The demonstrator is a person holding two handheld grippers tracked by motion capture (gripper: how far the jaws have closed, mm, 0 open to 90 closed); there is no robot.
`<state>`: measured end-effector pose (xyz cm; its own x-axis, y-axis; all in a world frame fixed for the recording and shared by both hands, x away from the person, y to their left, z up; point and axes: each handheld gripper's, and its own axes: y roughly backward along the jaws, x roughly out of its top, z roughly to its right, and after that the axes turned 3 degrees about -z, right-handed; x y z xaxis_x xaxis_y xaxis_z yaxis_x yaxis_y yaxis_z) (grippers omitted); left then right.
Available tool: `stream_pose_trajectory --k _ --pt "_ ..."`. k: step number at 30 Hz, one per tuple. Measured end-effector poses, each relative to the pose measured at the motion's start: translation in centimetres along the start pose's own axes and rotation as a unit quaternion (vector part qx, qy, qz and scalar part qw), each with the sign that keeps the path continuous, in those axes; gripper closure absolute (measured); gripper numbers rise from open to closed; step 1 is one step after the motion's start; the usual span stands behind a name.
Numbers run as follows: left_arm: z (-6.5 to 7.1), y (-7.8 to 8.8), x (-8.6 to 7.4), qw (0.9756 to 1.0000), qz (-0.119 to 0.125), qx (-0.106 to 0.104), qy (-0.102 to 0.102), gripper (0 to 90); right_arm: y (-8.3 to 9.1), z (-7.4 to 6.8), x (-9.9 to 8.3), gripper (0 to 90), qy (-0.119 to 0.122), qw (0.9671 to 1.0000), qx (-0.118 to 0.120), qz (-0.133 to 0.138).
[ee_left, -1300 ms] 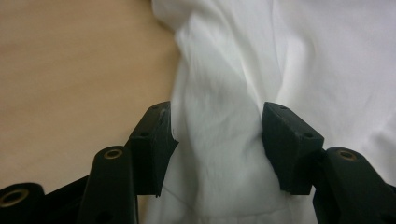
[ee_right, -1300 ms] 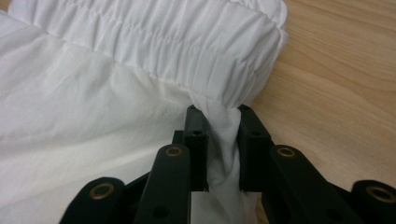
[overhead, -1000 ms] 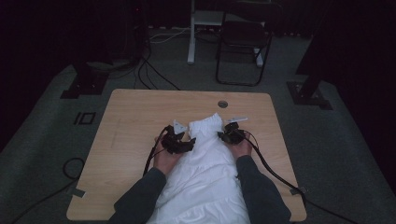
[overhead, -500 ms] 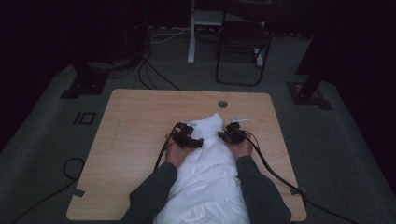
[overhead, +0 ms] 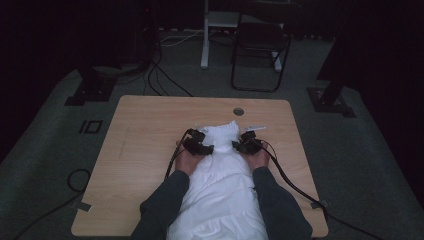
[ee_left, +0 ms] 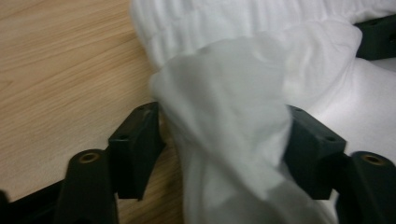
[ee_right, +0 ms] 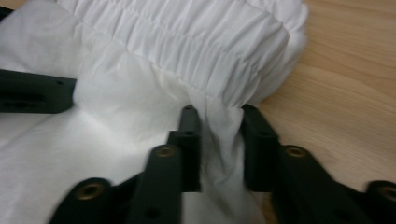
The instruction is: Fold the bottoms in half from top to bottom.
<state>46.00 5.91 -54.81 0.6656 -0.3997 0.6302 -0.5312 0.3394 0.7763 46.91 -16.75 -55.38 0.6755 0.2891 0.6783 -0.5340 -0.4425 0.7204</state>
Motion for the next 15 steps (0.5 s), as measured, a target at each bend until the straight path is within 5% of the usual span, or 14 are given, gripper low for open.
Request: stream_pose_trajectory --k 3,6,9,11,13,14,15 --pt "0.1 0.1 0.0 1.0 0.002 -0.007 -0.007 40.6 -0.2 -0.3 0.6 53.6 0.003 0.9999 -0.002 -0.014" --pt "0.2 0.2 0.0 0.9999 0.002 -0.012 -0.008 47.6 -0.5 -1.1 0.9 52.8 0.027 0.9991 -0.024 -0.024" --pt "0.3 0.3 0.1 0.9997 -0.003 -0.025 -0.007 59.8 -0.5 -1.5 0.9 67.5 0.038 0.998 -0.044 -0.026" --pt "0.5 0.3 0.2 0.9993 -0.007 -0.036 -0.004 72.2 -0.4 -1.4 0.9 82.2 0.028 0.9988 -0.026 -0.031" --pt "0.8 0.4 0.4 0.9996 -0.012 -0.022 -0.009 79.9 -0.3 -1.4 0.9 83.6 0.023 0.9989 -0.021 -0.033" --pt "1.1 1.3 1.1 0.9999 0.0 0.005 -0.015 79.9 -0.3 -1.2 1.0 84.2 0.017 0.9991 -0.016 -0.036" --pt "1.0 1.9 1.5 0.9998 0.013 0.005 -0.01 81.5 0.1 -0.9 1.2 84.6 0.0 0.9996 -0.001 -0.027"
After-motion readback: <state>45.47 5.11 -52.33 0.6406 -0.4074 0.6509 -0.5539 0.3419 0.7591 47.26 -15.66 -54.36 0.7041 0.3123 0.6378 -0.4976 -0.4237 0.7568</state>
